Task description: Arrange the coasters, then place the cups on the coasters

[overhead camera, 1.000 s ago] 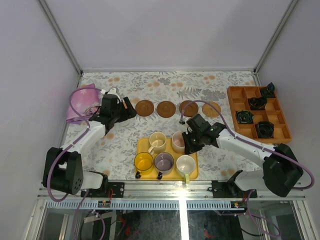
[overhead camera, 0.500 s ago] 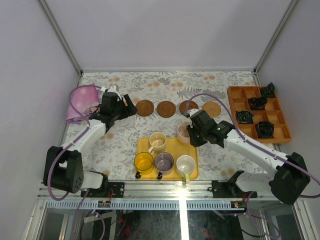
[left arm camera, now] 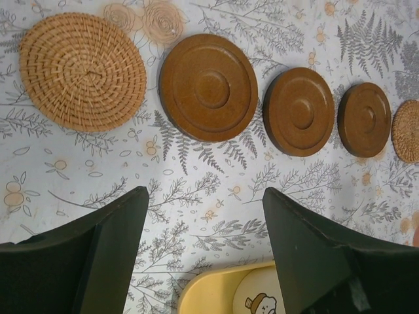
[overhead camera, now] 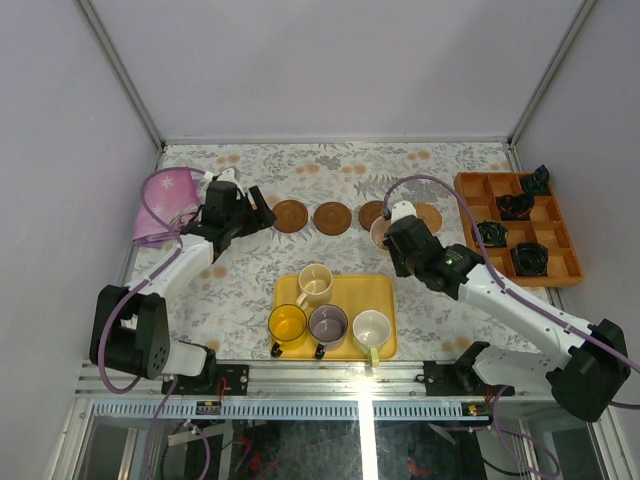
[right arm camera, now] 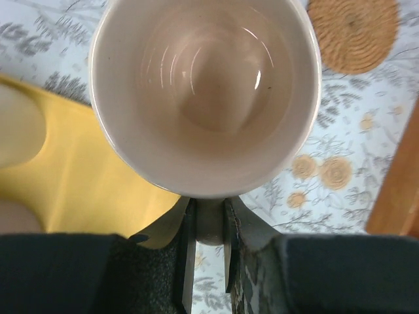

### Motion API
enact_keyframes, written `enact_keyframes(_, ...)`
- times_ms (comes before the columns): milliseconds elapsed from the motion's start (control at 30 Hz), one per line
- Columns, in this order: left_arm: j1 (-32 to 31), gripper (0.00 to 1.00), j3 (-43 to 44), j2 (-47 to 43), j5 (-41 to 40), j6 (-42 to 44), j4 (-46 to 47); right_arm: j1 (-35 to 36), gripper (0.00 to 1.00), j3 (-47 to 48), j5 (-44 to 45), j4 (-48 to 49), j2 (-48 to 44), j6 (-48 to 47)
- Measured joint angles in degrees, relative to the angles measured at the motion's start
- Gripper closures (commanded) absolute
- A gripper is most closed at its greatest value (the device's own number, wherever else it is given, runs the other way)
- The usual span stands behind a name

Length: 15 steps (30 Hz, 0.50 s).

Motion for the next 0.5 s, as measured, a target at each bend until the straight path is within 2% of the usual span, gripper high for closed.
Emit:
enact_keyframes(200,0.0,0.29,1.2,0.3,0.0,0.0,0.8,-2.5,1.00,2.0,6.8,3.4,3.0,-3.3)
enact_keyframes(500,0.0,0.29,1.3,0.4,-0.5,0.0,0.8,-17.3,1.00,3.4,5.7,10.1,8.3,-5.5)
